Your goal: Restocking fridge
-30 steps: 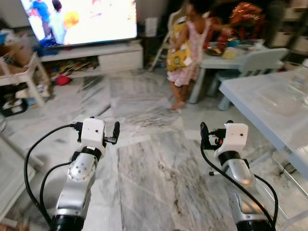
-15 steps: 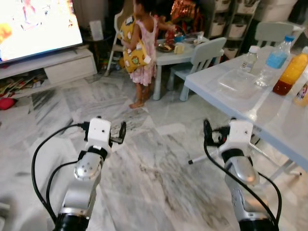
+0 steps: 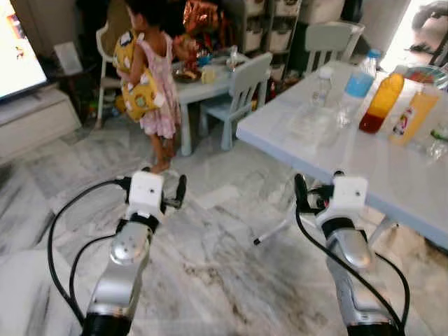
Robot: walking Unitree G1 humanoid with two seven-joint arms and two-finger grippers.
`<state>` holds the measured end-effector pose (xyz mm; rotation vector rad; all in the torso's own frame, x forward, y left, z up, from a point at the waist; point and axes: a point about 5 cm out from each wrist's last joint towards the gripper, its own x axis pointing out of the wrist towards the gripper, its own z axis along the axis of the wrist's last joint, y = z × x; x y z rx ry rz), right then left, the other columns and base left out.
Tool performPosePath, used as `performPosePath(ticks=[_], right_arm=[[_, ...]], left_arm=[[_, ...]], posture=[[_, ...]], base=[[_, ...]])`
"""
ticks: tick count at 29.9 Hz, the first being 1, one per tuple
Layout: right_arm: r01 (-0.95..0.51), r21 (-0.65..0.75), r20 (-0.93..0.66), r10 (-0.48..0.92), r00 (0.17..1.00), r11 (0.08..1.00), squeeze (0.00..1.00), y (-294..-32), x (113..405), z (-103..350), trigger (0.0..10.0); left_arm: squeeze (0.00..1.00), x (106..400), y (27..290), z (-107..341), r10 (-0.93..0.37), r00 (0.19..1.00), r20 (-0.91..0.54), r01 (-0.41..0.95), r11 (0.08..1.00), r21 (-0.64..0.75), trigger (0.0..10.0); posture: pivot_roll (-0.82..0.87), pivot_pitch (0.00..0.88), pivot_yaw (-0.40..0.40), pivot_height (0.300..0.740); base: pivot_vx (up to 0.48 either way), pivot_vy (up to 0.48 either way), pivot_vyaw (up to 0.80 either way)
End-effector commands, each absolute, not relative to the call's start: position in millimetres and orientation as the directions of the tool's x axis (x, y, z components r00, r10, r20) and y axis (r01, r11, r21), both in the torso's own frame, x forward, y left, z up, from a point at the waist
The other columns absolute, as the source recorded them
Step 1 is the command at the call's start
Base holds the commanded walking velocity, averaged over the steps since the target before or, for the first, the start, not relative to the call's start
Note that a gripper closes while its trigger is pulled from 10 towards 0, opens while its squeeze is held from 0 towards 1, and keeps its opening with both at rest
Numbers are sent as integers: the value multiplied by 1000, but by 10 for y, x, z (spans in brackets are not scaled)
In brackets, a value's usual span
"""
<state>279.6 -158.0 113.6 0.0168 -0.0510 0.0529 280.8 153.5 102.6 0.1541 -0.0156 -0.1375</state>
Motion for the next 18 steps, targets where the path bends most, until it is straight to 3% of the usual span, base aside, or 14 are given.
performPosePath(ticks=[1, 10, 18], right_arm=[[-84, 6, 57, 83, 995, 996, 0, -1515, 2771, 1154, 10000], [-98, -12, 93, 99, 991, 995, 0, -1491, 2797, 1245, 10000], [-105, 26, 97, 102, 990, 994, 0, -1502, 2794, 1253, 10000]], left_arm=[[0, 2810, 1536, 1011, -143, 990, -5, 142, 978, 150, 10000], [0, 2910, 1400, 1107, -220, 975, 24, 215, 967, 139, 10000], [0, 2902, 1435, 1133, -179, 983, 36, 174, 978, 114, 10000]], posture=[[-2, 14, -3, 740], [-47, 1, -5, 740], [-5, 16, 5, 740]], base=[[401, 262, -800], [402, 260, -800], [413, 184, -800]])
